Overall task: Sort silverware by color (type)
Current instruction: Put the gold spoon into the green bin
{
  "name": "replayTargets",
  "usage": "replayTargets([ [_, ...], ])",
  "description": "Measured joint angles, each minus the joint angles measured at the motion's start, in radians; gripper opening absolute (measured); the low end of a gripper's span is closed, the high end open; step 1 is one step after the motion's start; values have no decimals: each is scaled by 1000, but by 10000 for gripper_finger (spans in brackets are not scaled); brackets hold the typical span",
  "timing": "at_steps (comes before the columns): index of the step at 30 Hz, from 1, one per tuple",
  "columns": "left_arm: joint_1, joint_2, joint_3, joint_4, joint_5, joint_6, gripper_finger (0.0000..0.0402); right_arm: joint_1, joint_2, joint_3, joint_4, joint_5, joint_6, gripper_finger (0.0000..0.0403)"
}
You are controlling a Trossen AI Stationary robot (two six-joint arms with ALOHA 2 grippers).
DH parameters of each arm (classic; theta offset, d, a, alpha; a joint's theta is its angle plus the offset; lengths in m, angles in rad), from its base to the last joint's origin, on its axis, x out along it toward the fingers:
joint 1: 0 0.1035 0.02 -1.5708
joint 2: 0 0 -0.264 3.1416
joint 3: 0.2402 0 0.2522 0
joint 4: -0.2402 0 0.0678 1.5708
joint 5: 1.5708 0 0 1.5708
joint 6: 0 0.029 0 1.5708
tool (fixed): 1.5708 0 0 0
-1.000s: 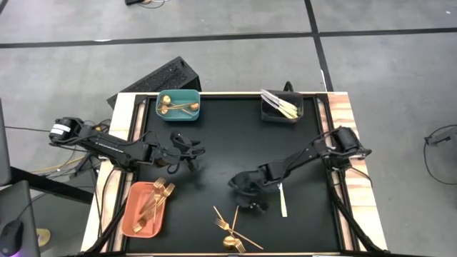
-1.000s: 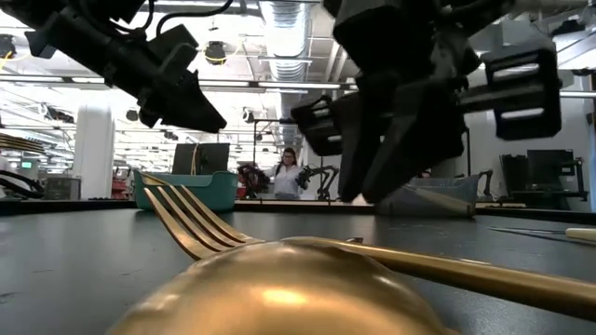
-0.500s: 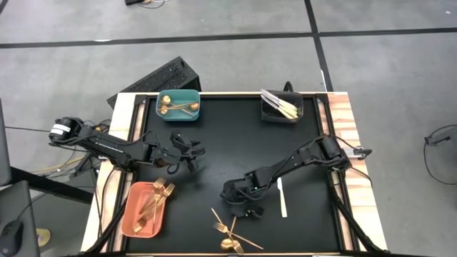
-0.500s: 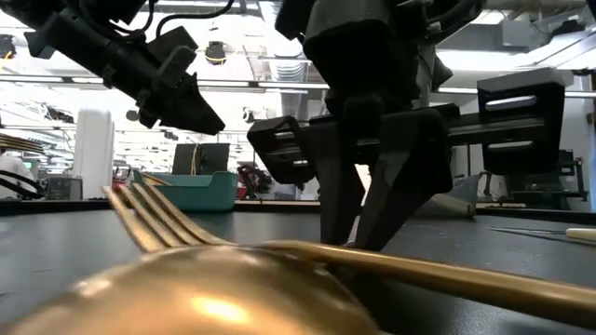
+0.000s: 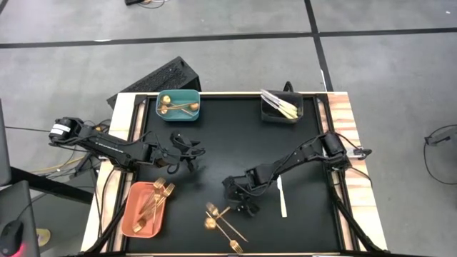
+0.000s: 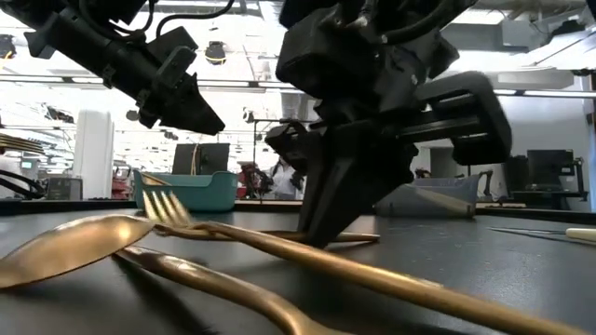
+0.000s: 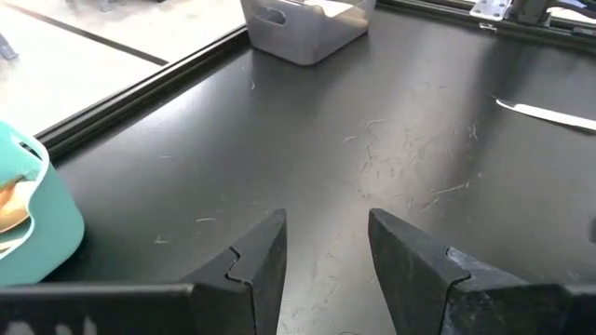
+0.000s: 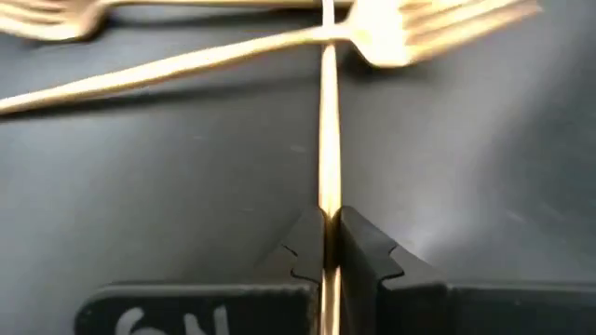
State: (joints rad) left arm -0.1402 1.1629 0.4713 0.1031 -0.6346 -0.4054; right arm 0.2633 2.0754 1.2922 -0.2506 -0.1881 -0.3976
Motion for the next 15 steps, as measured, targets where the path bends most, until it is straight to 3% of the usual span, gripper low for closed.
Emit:
replayTargets([
  [5, 0, 0, 0, 0, 0, 0, 141, -5, -36, -3, -34, 152, 64, 39],
  [15, 0, 0, 0, 11, -3, 0, 141, -5, -177, -5, -283, 671, 221, 39],
])
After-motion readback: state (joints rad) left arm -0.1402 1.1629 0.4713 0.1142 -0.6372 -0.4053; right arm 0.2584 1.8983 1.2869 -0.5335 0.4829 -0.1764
